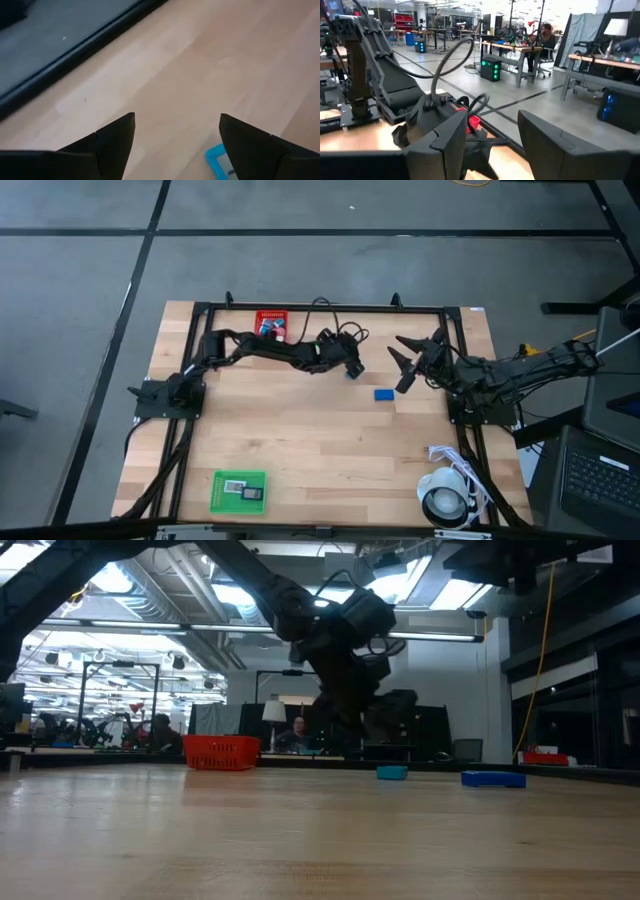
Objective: Pick & Place Office items
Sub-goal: Put the light blue digital clock into the green bin
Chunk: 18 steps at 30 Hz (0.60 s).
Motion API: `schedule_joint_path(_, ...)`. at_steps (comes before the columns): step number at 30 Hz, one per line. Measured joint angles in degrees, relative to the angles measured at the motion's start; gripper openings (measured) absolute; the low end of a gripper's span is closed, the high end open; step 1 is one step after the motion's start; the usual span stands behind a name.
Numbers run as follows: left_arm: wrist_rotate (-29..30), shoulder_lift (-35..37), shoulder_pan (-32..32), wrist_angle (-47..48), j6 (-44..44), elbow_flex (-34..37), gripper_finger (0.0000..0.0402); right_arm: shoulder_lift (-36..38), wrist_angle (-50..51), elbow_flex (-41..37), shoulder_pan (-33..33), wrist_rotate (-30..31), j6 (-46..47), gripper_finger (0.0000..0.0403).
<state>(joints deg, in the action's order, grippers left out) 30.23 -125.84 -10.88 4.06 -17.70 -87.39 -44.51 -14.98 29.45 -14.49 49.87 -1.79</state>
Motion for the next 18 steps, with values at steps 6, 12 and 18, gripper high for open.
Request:
schedule_joint_path(6, 3.83, -0.55, 1.71, 0.56, -9.21, -0.46, 0.0285, 0.00, 7.06, 2.79, -0.29, -6.68, 0.61, 0.0183)
schedule_joint_path(12, 4.57, -0.55, 3.51, 2.41, -17.43, -1.16, 0.0285, 0.02, 8.63, 2.96, -1.16, -11.79, 1.21, 0.0183)
schedule_joint_path(18, 4.76, -0.55, 5.80, 3.23, -21.09, -1.16, 0.0285, 0.02, 8.65, 2.93, -2.49, -13.49, 3.14, 0.0183)
